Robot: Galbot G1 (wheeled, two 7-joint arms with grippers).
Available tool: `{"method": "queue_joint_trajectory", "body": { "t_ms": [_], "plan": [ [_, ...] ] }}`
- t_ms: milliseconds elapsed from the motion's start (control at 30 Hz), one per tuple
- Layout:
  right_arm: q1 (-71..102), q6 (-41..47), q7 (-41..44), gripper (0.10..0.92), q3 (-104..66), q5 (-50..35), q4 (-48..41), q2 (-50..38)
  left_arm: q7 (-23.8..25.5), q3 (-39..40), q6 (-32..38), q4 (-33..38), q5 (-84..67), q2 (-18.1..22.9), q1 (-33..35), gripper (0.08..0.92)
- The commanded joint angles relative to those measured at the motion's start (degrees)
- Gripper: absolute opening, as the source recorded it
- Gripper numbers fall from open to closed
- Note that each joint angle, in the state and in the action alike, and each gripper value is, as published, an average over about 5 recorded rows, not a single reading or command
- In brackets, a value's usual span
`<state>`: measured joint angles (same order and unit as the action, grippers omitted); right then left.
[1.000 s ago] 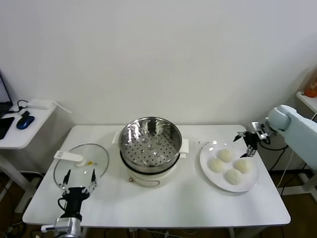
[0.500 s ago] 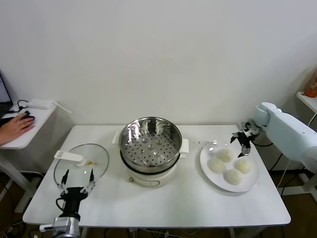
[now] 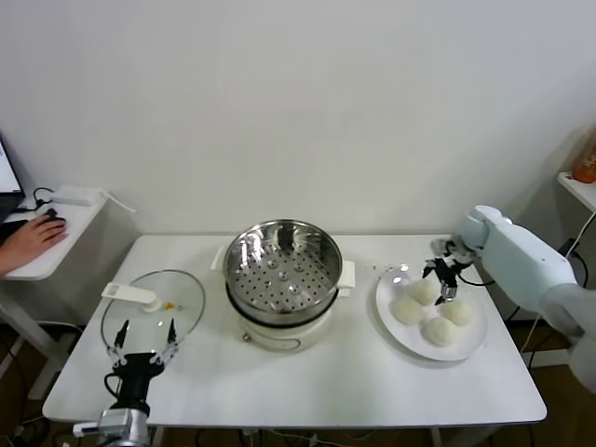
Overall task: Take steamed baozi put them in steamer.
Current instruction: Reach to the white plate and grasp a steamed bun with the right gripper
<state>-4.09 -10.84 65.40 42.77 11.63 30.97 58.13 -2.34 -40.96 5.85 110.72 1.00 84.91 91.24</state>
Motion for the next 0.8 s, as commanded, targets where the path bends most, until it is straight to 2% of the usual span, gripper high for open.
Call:
{"method": "queue_joint_trajectory", "body": {
  "t_ms": [33,633,800],
  "plan": [
    [1.2,-0.8,-1.5,0.823,-4.0,3.5,-2.2,1.7,0.0,0.0,0.1,0.0,-0.1,0.0,0.1,0.823],
    [2.3,-0.7,-1.3,0.822,-6.2,4.7,-3.4,2.4,0.0,-0.1,0.0,0.0,-0.1,0.2,0.2,0.823],
    [2.4,-0.7,-1.3,0.792,-6.7,4.8,-3.6,2.5,-0.1,-0.1,0.0,0.0,-0.1,0.2,0.2,0.823]
  ]
}}
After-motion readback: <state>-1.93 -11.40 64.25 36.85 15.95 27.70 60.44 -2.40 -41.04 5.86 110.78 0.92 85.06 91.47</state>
